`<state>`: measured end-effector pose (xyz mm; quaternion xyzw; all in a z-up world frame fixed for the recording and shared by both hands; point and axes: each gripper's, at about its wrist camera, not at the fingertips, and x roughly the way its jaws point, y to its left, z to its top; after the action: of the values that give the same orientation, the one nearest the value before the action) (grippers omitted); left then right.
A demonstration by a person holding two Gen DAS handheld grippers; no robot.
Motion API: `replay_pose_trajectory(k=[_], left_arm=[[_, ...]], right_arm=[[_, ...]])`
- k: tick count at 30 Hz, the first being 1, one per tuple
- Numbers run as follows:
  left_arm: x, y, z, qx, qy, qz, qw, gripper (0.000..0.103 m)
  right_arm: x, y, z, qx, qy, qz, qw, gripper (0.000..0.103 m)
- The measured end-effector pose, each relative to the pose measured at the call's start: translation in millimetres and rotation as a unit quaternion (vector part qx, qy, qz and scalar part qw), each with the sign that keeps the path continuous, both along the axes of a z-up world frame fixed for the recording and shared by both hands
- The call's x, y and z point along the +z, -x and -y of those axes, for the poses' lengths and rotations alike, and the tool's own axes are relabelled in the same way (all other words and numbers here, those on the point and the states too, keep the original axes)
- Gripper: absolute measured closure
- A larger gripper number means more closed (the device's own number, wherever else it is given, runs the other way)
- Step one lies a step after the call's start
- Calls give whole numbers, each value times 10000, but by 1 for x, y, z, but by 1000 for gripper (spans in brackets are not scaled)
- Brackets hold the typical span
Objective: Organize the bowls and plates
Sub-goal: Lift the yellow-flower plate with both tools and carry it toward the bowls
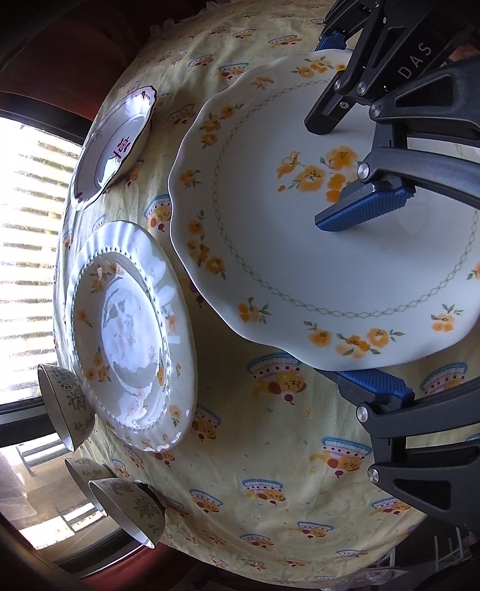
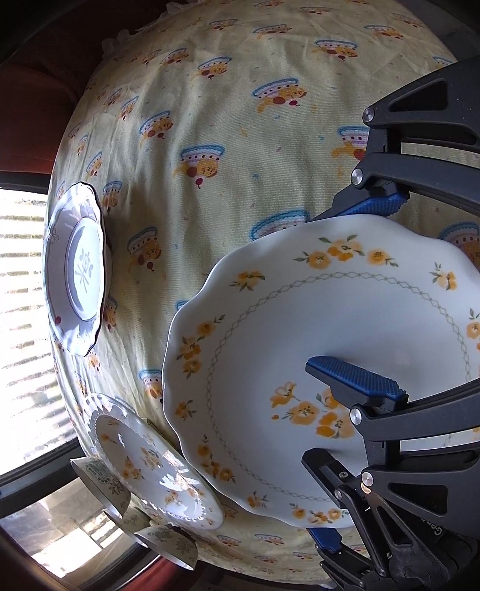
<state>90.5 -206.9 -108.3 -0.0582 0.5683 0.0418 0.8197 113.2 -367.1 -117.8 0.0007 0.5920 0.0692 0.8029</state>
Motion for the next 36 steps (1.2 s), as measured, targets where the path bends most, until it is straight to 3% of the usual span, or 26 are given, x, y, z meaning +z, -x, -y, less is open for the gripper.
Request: replay_pose_trajectory(k=[6, 18, 36], left_arm=[[16, 6, 1, -322, -292, 229, 9988, 34], [37, 10, -46, -626, -196, 566, 9962, 33], [34, 5, -198, -695, -277, 583, 9955, 33]], right_arm=[[10, 5, -9, -140, 108, 83, 9998, 33], [42, 11, -46, -536, 224, 520, 9970, 33], [43, 18, -196, -685, 183, 683, 9951, 34]])
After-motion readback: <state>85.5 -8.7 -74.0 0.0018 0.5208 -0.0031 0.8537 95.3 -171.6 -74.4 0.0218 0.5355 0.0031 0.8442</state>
